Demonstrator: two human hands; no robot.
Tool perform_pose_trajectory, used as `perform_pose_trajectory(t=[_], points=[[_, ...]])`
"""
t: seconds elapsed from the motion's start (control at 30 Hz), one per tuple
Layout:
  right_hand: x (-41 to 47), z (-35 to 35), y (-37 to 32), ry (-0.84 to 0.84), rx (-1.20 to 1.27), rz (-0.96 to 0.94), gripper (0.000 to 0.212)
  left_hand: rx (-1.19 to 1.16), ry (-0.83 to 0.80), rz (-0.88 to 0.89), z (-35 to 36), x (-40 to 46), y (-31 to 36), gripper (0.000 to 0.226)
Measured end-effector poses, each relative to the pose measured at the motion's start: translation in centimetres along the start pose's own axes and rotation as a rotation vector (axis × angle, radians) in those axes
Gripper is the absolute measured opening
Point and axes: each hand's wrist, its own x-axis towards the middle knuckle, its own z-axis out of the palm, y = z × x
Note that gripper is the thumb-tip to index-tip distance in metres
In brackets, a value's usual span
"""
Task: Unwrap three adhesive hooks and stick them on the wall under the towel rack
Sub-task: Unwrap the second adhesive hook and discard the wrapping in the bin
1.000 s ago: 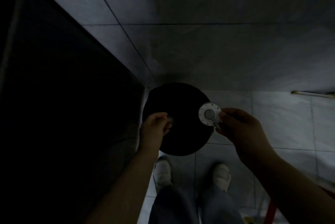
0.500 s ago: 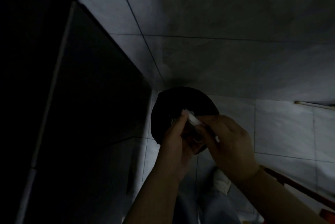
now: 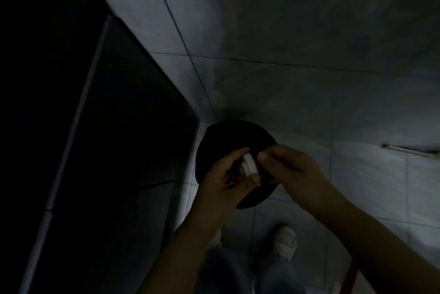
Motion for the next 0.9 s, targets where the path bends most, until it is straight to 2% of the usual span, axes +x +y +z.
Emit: perform_pose_trajectory(t=[0.27, 0.53, 0.77, 0.9], points=[[0.6, 0.0, 0.3, -0.123, -0.005, 0.061, 0.016, 0.097, -0.001, 0.045, -0.5, 0.0, -0.2, 0.052], [0.0, 0.4, 0.8, -0.176, 0.076, 0.063, 0.025, 0.121, -0.025, 0.064, -1.0, 0.0, 0.1, 0.053], [0.1, 1.0, 1.2, -0.169, 0.057, 0.035, 0.027, 0.092, -0.057, 0.001, -1.1, -0.1, -0.1, 0.048], [0.1, 1.3, 1.2, -0.163, 0.068, 0.043, 0.025, -0.003, -0.094, -0.074, -1.0, -0.4, -0.4, 0.039]])
